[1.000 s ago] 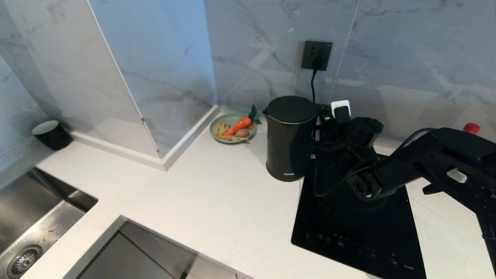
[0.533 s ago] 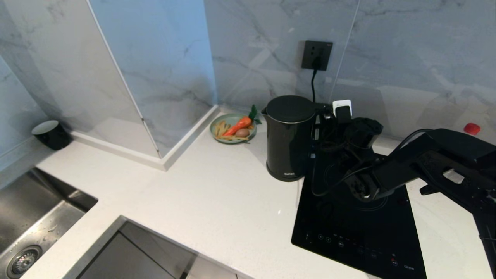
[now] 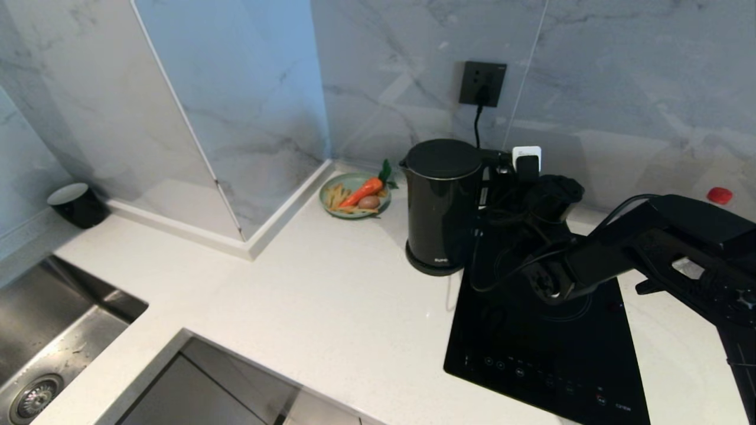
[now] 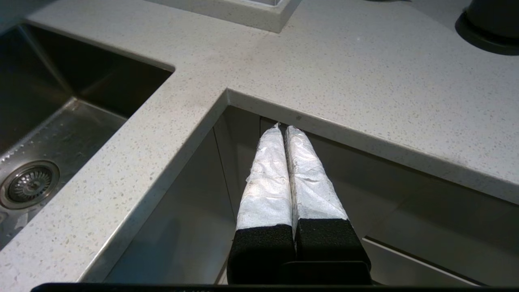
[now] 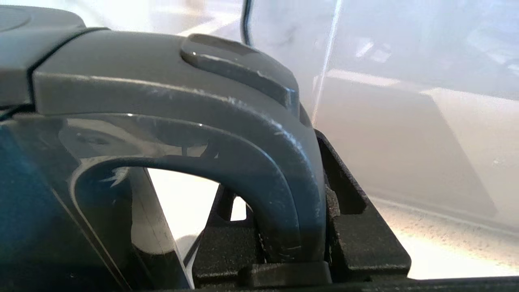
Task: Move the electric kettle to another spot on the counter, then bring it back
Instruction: Pick up the kettle, then place it by the sink
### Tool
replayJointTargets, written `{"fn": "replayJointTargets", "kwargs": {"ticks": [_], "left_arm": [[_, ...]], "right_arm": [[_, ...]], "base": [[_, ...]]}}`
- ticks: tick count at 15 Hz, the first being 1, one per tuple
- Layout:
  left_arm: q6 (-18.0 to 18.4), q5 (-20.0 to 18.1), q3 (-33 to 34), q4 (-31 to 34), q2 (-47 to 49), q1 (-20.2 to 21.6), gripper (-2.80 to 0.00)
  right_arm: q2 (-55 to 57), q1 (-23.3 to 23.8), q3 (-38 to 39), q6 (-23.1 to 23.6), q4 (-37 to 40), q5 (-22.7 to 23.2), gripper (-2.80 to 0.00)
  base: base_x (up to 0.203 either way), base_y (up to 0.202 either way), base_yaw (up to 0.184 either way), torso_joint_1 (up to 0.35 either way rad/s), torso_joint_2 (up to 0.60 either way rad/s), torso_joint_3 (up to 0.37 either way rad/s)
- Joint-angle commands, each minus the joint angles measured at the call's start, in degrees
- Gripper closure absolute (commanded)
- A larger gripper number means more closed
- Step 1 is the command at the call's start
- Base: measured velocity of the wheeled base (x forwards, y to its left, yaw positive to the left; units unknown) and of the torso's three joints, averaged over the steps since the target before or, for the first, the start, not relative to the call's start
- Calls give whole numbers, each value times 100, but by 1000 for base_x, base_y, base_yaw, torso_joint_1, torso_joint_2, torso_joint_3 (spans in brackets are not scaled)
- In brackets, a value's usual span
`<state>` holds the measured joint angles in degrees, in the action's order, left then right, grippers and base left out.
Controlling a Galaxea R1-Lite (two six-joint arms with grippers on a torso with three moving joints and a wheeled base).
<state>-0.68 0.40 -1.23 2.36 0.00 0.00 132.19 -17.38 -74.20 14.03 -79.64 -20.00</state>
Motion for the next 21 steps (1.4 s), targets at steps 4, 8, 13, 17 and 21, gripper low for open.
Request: {"fn": "replayJointTargets", "kwargs": {"ticks": [4,8,13,17,21], "left_arm": [[-2,4,0,1,1,0,0],[-6,4,0,1,0,4,0],[-6,4,0,1,5,0,0],[-2,4,0,1,8,0,0],[-2,4,0,1,8,0,0]], "right_arm": [[-79,-28,-68,-128,-44,-19,0],[-314,-129,-103,-225,-43,-28,0],[-810,-106,156,-212,97,-100,0],[-1330,-75,668,-158,257,-111,0],[-1961,104,1356,-107,475,-115,0]], "base": [[0,0,0,0,0,0],[0,0,0,0,0,0],[0,0,0,0,0,0],[0,0,0,0,0,0],[0,0,0,0,0,0]]}}
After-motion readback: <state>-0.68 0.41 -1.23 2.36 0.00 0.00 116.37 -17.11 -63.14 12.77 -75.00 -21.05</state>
